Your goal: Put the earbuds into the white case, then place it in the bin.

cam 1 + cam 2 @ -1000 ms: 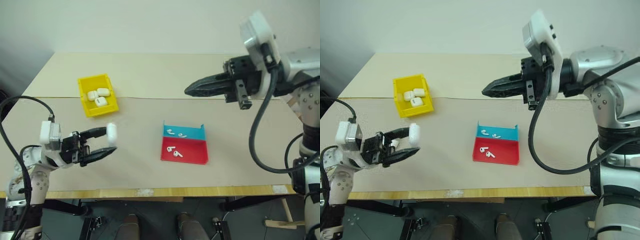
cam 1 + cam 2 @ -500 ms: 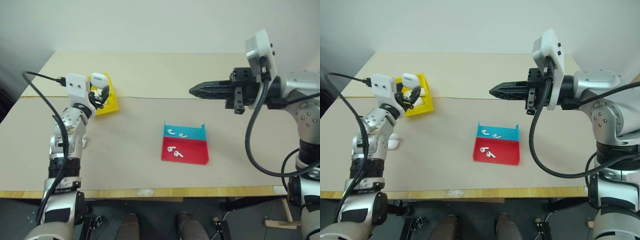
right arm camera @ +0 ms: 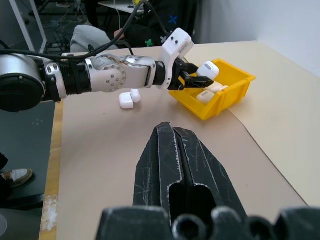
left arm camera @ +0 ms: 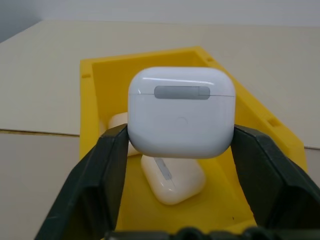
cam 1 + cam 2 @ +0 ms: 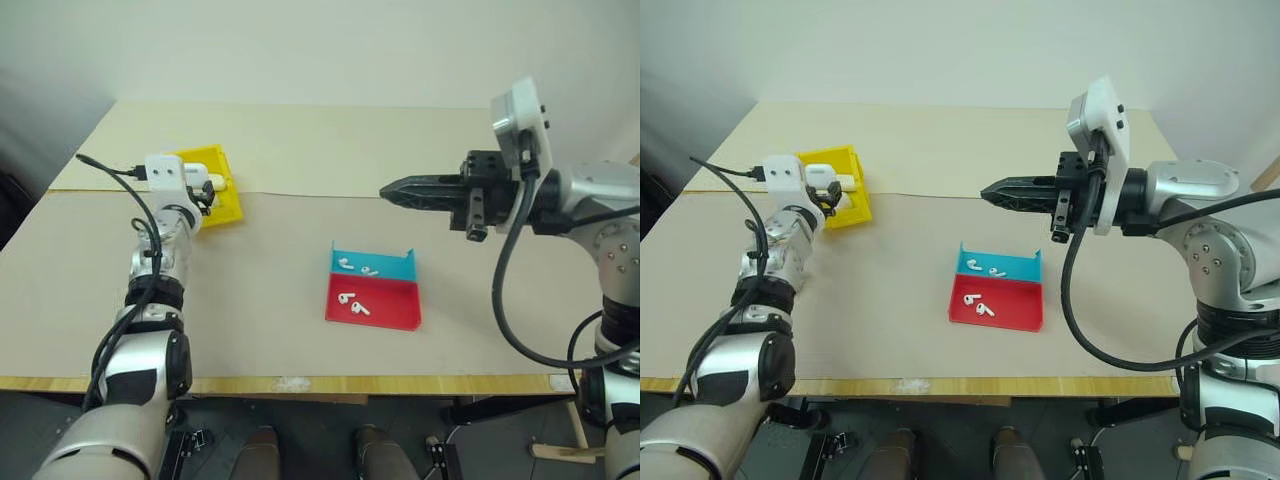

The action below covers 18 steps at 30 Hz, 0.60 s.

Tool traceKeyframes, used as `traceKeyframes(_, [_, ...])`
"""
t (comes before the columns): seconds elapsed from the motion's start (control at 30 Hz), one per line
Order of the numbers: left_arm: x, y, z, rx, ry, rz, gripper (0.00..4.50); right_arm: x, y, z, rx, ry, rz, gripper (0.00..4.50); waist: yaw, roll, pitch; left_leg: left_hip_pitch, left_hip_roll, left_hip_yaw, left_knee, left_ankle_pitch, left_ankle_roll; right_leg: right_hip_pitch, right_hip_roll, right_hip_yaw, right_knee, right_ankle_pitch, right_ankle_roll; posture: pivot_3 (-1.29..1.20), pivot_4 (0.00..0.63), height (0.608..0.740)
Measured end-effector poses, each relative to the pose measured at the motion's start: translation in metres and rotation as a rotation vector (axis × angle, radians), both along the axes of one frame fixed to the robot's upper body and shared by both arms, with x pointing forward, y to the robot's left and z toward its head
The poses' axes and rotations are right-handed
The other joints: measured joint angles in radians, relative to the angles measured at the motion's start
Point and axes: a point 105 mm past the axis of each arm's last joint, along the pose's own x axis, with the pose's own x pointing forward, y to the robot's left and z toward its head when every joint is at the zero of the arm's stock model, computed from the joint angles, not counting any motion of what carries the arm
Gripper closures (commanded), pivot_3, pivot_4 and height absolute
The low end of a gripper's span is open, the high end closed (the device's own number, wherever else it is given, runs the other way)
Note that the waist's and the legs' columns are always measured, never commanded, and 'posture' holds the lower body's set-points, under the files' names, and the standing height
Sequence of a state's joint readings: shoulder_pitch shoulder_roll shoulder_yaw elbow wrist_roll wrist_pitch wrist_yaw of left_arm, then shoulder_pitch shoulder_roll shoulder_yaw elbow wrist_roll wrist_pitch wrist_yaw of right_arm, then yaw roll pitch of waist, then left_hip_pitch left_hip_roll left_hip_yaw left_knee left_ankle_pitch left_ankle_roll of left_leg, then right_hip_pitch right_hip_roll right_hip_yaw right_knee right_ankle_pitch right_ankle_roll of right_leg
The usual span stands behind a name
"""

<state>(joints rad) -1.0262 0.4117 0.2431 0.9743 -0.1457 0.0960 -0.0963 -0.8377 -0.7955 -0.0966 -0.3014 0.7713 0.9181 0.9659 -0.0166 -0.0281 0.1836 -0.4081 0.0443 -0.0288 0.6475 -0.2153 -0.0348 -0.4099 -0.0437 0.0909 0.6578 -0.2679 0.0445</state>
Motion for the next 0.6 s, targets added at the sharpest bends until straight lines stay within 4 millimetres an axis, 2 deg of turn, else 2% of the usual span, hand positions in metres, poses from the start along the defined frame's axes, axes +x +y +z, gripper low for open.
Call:
traceKeyframes(0.03, [0.001, 0.000, 0.001, -0.001, -0.004, 0.008, 0.02, 0.000, 0.000, -0.001, -0.002, 0.000, -0.003, 4.50, -0.002, 0.000, 0.000, 0.000, 0.000, 0.000, 0.000, 0.000, 0.000, 0.000, 0.000, 0.000, 0.000, 0.000, 0.000, 0.00, 0.150, 0.740])
traceKeyframes(0.2, [0.001, -0.003, 0.003, 0.004, -0.024, -0.017, 0.02, 0.000, -0.002, -0.005, -0.009, 0.009, -0.018, 4.50, -0.001, 0.000, 0.000, -0.001, 0.000, 0.000, 0.000, 0.000, 0.000, 0.000, 0.000, 0.000, 0.000, 0.000, 0.000, 0.00, 0.150, 0.740])
traceKeyframes(0.37, [-0.003, -0.025, 0.026, 0.012, -0.140, -0.153, 0.02, -0.001, -0.002, -0.005, -0.012, 0.004, -0.019, 4.50, 0.001, 0.000, 0.000, -0.001, 0.000, 0.000, 0.000, 0.000, -0.001, 0.000, 0.000, 0.000, 0.000, 0.000, 0.000, 0.00, 0.150, 0.740])
traceKeyframes(0.47, [-0.021, -0.042, 0.039, 0.021, -0.222, -0.295, 0.02, -0.002, -0.003, -0.009, -0.021, 0.004, -0.026, 4.50, -0.002, 0.000, 0.000, -0.001, 0.001, 0.000, -0.001, 0.000, -0.001, 0.000, 0.000, 0.000, 0.000, 0.000, 0.000, 0.00, 0.150, 0.740])
traceKeyframes(0.6, [-0.065, -0.060, 0.038, 0.128, -0.261, -0.541, 0.02, -0.010, -0.012, -0.023, -0.041, -0.014, -0.026, 4.50, -0.007, 0.000, 0.000, 0.000, 0.001, 0.000, -0.001, 0.001, -0.001, 0.000, 0.000, 0.001, 0.000, 0.000, 0.000, 0.00, 0.150, 0.740])
